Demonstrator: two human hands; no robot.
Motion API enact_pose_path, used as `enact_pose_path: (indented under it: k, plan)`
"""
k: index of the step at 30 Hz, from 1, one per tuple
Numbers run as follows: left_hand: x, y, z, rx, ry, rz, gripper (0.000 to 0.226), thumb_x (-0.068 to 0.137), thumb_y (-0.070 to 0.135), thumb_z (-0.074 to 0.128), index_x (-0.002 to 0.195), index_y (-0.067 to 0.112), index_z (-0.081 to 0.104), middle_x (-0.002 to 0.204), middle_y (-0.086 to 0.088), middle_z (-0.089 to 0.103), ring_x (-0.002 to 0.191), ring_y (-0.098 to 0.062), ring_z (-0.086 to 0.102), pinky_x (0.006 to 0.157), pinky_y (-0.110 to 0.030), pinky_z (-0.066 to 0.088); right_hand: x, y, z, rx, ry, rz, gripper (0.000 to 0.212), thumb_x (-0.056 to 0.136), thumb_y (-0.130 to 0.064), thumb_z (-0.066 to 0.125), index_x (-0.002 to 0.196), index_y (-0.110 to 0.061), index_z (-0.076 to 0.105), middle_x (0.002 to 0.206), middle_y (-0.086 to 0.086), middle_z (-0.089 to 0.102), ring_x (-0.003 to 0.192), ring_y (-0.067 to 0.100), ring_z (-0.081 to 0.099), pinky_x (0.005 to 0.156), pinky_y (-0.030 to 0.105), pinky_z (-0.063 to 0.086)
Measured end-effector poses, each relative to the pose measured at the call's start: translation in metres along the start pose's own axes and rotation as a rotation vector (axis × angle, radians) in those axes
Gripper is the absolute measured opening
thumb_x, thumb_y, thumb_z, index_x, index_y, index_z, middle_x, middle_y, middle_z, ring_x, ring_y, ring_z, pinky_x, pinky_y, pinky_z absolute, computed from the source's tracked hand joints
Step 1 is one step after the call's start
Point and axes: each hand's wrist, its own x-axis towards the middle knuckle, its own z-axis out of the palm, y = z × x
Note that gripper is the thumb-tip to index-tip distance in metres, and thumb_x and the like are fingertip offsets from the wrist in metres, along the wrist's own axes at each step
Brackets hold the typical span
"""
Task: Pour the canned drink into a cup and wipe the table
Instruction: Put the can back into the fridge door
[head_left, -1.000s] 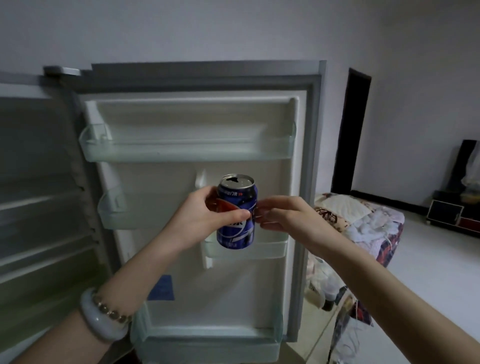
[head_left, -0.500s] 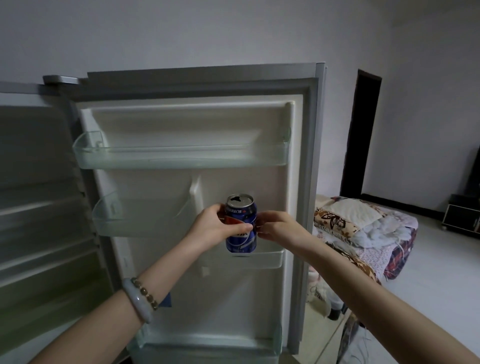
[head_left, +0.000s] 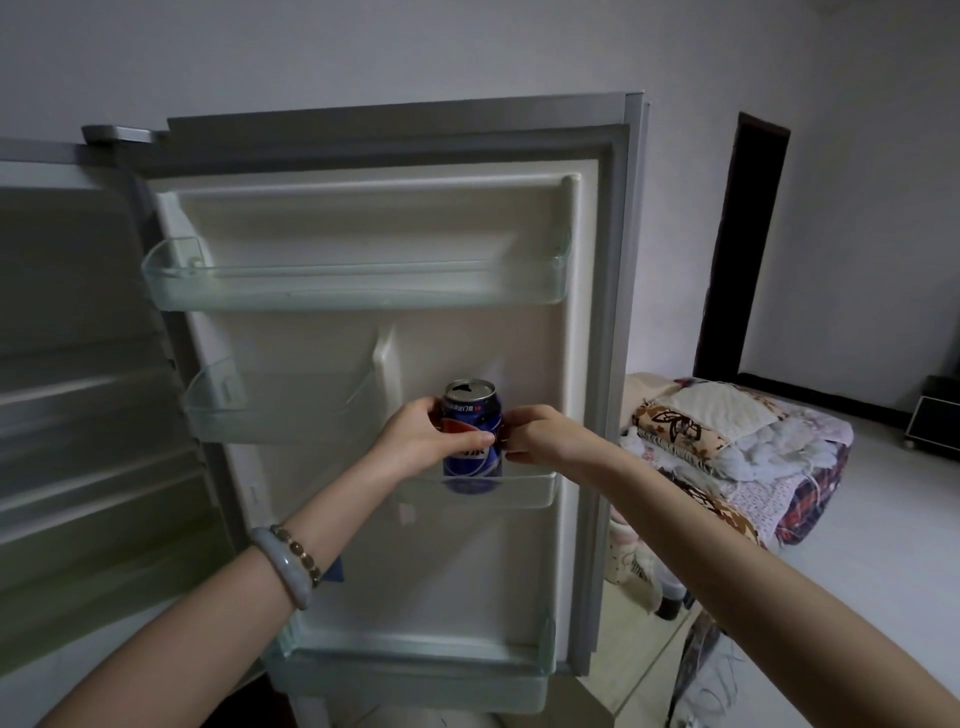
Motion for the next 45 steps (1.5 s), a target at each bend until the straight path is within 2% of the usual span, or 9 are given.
enact_pose_path:
  k: [6,11,15,18,21,28,36,41,45]
  plan:
    - [-0.015,0.006,0.000,0.023,0.013,-0.030,0.107,0.039,0.064,0.085,0.126,0.011,0.051,0.123,-0.002,0.062,0.111,-0.016,0.059,0.101,-0.036,0.045,-0.003,0.008,-0.002,-0.091,0.062,-0.057,0.043,0.083,0.005,0.044,0.124,0.002,0.056,0.123,0.020,0.060,0.116,0.031,0.055,0.103,0.044,0.043]
    - [-0.051,0.004,0.006,0.229,0.235,0.141,0.103,0.068,0.043,0.080,0.147,0.011,0.021,0.151,-0.005,0.031,0.139,-0.018,0.026,0.111,-0.030,0.023,-0.029,0.018,-0.003,-0.320,0.151,-0.253,0.054,0.087,-0.005,0.050,0.140,-0.008,0.039,0.139,0.011,0.049,0.125,0.022,0.049,0.106,0.032,0.038]
    - [-0.078,0.008,0.017,0.414,0.342,0.436,0.078,0.078,0.035,0.073,0.141,0.010,0.035,0.145,-0.005,0.039,0.136,-0.017,0.028,0.109,-0.019,0.015,-0.054,0.035,-0.011,-0.628,0.269,-0.474,0.055,0.089,-0.007,0.049,0.142,-0.011,0.037,0.144,0.007,0.042,0.132,0.020,0.039,0.107,0.021,0.025]
    - [-0.092,0.009,0.036,0.516,0.274,0.571,0.063,0.085,0.044,0.055,0.136,0.009,0.044,0.140,-0.006,0.046,0.133,-0.019,0.035,0.113,-0.031,0.025,-0.071,0.053,-0.018,-0.761,0.370,-0.580,0.054,0.088,-0.004,0.050,0.141,-0.009,0.039,0.145,0.009,0.041,0.135,0.022,0.034,0.107,0.019,0.018]
    - [-0.095,0.009,0.063,0.635,0.210,0.625,0.062,0.086,0.045,0.046,0.134,0.006,0.047,0.137,-0.010,0.050,0.131,-0.024,0.041,0.112,-0.038,0.028,-0.081,0.075,-0.022,-0.830,0.416,-0.609,0.056,0.083,0.001,0.053,0.138,-0.005,0.043,0.141,0.015,0.044,0.130,0.028,0.040,0.107,0.025,0.024]
    - [-0.091,0.011,0.095,0.699,0.189,0.572,0.049,0.093,0.013,0.051,0.140,0.007,0.039,0.143,-0.007,0.043,0.135,-0.020,0.036,0.114,-0.024,0.003,-0.103,0.109,-0.036,-0.905,0.443,-0.609,0.058,0.079,0.003,0.057,0.135,-0.005,0.046,0.136,0.014,0.049,0.125,0.027,0.046,0.106,0.028,0.030]
    - [-0.101,0.021,0.095,0.757,0.179,0.468,0.054,0.093,0.029,0.052,0.142,0.013,0.036,0.136,-0.004,0.044,0.127,-0.022,0.038,0.109,-0.033,0.022,-0.129,0.118,-0.037,-0.931,0.463,-0.618,0.058,0.077,0.003,0.061,0.133,-0.005,0.048,0.133,0.015,0.053,0.121,0.028,0.051,0.101,0.030,0.033]
    - [-0.122,0.021,0.095,0.792,0.191,0.454,0.052,0.094,0.028,0.049,0.141,0.013,0.035,0.136,-0.004,0.043,0.127,-0.021,0.037,0.112,-0.033,0.020,-0.152,0.124,-0.036,-0.937,0.480,-0.602,0.056,0.081,-0.001,0.061,0.135,-0.006,0.047,0.137,0.014,0.050,0.126,0.027,0.048,0.105,0.029,0.027]
    - [-0.144,0.019,0.089,0.803,0.213,0.452,0.049,0.094,0.024,0.047,0.140,0.009,0.036,0.133,-0.006,0.046,0.127,-0.022,0.039,0.117,-0.034,0.014,-0.168,0.124,-0.028,-0.957,0.440,-0.607,0.055,0.085,-0.008,0.059,0.137,-0.008,0.044,0.140,0.013,0.046,0.128,0.027,0.045,0.103,0.031,0.034]
